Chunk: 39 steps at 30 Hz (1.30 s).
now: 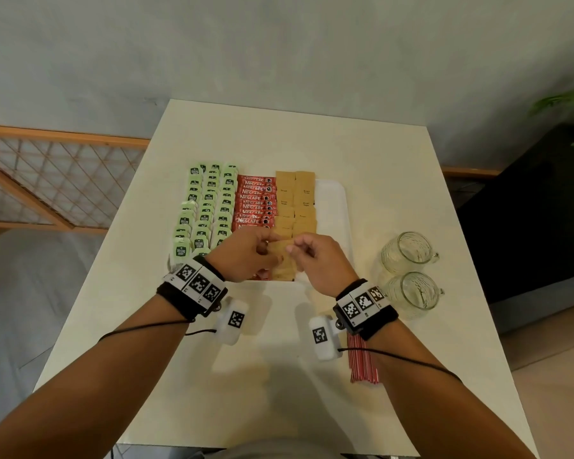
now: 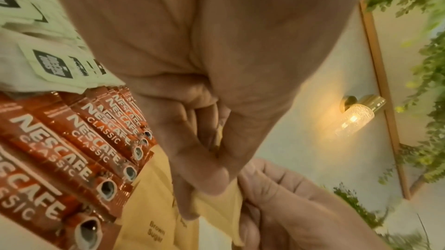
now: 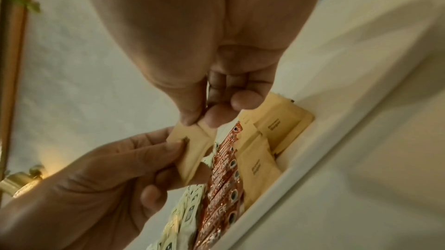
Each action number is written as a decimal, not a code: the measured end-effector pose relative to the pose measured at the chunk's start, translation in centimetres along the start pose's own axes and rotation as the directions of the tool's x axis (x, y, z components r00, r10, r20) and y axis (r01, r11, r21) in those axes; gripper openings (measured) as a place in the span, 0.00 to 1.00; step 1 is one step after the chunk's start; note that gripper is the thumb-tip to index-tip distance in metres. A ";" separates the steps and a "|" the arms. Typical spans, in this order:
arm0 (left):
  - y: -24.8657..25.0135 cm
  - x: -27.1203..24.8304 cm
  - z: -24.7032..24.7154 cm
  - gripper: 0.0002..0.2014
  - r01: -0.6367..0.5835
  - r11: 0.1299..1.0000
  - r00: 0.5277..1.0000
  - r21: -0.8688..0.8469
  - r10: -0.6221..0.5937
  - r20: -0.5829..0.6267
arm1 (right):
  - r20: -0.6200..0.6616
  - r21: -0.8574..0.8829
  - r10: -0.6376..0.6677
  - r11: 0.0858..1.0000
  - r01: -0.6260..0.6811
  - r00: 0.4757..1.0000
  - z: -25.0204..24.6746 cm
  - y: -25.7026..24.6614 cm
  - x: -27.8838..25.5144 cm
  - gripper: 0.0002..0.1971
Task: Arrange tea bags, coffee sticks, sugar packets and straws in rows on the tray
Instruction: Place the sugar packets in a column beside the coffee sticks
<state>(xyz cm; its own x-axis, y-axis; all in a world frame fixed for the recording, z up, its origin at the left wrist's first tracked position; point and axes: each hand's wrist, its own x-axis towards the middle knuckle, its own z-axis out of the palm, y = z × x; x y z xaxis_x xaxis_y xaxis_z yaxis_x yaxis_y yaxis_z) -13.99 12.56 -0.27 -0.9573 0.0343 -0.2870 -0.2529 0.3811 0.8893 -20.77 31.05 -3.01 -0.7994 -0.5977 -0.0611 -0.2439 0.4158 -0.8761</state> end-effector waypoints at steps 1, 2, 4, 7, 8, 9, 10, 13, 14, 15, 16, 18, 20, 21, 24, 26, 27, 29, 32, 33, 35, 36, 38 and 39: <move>0.1 0.0 -0.1 0.10 0.002 0.999 1.000 -0.043 -0.003 -0.019 | -0.001 0.022 0.021 1.000 -0.021 1.000 -0.2 0.2 0.0 0.09; 0.3 -0.1 -0.1 0.09 0.004 0.997 0.999 -0.073 -0.007 -0.043 | 0.001 0.047 0.034 0.998 -0.034 0.999 -0.4 0.4 -0.1 0.09; 0.3 -0.1 0.0 0.08 0.017 0.997 0.996 -0.074 -0.024 -0.091 | 0.000 0.099 0.050 0.994 -0.050 0.999 -0.6 0.8 -0.2 0.09; -0.1 0.1 0.2 0.06 0.015 0.999 0.992 -0.052 -0.022 -0.125 | 0.001 0.151 0.072 0.986 -0.071 0.997 -0.5 1.1 -0.4 0.08; -0.2 0.3 0.3 0.06 0.011 0.998 0.991 -0.054 -0.018 -0.134 | 0.000 0.159 0.081 0.984 -0.080 0.997 -0.5 1.1 -0.5 0.08; -0.4 0.4 0.4 0.06 0.013 0.998 0.990 -0.066 -0.022 -0.143 | 0.004 0.170 0.090 0.981 -0.089 0.996 -0.5 1.1 -0.7 0.08; -0.4 0.5 0.6 0.05 0.016 0.996 0.988 -0.086 -0.029 -0.151 | 0.017 0.183 0.099 0.978 -0.101 0.995 -0.6 1.1 -0.8 0.08; -0.3 0.8 1.0 0.04 0.046 0.982 0.981 -0.185 -0.079 -0.175 | 0.095 0.217 0.133 0.964 -0.151 0.986 -0.7 1.2 -1.4 0.06; -0.2 1.0 1.1 0.04 0.060 0.972 0.977 -0.226 -0.103 -0.185 | 0.119 0.226 0.145 0.960 -0.169 0.982 -0.8 1.3 -1.6 0.04; -0.1 1.0 1.3 0.03 0.067 0.961 0.974 -0.267 -0.121 -0.191 | 0.130 0.236 0.150 0.955 -0.178 0.980 -0.9 1.3 -1.8 0.04; 0.0 1.0 1.4 0.02 0.069 0.951 0.973 -0.300 -0.131 -0.192 | 0.128 0.256 0.154 0.949 -0.183 0.980 -0.9 1.3 -1.8 0.04; 0.1 1.0 1.6 0.03 0.065 0.949 0.973 -0.309 -0.129 -0.192 | 0.097 0.311 0.158 0.933 -0.180 0.983 -1.2 1.3 -1.7 0.02; -0.3 1.0 1.7 0.04 0.063 0.975 0.978 -0.212 -0.102 -0.180 | 0.052 0.368 0.163 0.914 -0.171 0.985 -1.5 1.0 -1.5 0.05; -0.5 1.0 1.8 0.04 0.062 0.987 0.984 -0.147 -0.085 -0.156 | 0.036 0.383 0.170 0.908 -0.171 0.985 -1.6 0.9 -1.3 0.05; -0.8 0.6 2.2 0.06 0.022 1.000 0.999 0.020 -0.021 -0.045 | 0.034 0.387 0.176 0.905 -0.175 0.984 -1.6 0.6 -1.0 0.03; -0.5 0.3 2.4 0.07 -0.021 0.996 1.000 0.082 0.021 -0.001 | 0.017 0.357 0.150 0.923 -0.146 0.988 -1.3 0.7 -1.0 0.05; -0.3 0.3 2.5 0.10 -0.040 0.994 0.999 0.098 0.041 -0.010 | -0.004 0.333 0.126 0.935 -0.118 0.992 -1.2 0.8 -0.9 0.07; 0.0 0.3 2.5 0.16 -0.069 0.991 0.995 0.117 0.077 -0.068 | -0.033 0.286 0.073 0.956 -0.061 0.997 -1.1 1.1 -0.9 0.09; -0.2 0.4 2.6 0.17 -0.066 0.993 0.991 0.095 0.076 -0.106 | -0.027 0.273 0.059 0.961 -0.050 0.998 -0.9 1.3 -1.2 0.10; -0.4 0.5 2.6 0.17 -0.065 0.994 0.991 0.088 0.075 -0.110 | -0.025 0.275 0.083 0.959 -0.073 0.996 -1.0 1.3 -1.3 0.10; -0.7 0.6 2.5 0.16 -0.063 0.995 0.989 0.083 0.073 -0.128 | -0.020 0.279 0.142 0.951 -0.131 0.990 -1.2 1.5 -1.4 0.09; -0.8 0.7 2.5 0.16 -0.063 0.994 0.988 0.084 0.074 -0.134 | -0.012 0.270 0.158 0.951 -0.149 0.987 -1.3 1.7 -1.4 0.06; -0.9 0.9 2.5 0.14 -0.062 0.992 0.987 0.114 0.078 -0.142 | -0.014 0.229 0.162 0.961 -0.154 0.987 -1.7 2.1 -1.3 0.02; -1.0 1.1 2.5 0.12 -0.054 0.988 0.985 0.144 0.076 -0.154 | -0.036 0.214 0.172 0.964 -0.160 0.985 -2.0 2.4 -1.2 0.03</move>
<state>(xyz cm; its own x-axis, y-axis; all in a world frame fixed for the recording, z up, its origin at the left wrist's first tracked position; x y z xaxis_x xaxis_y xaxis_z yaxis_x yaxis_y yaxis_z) -14.45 14.54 -2.37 -0.9839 -0.0790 -0.1603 -0.1780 0.5081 0.8427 -21.49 34.08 -4.05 -0.8484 -0.4927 -0.1936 0.0105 0.3499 -0.9367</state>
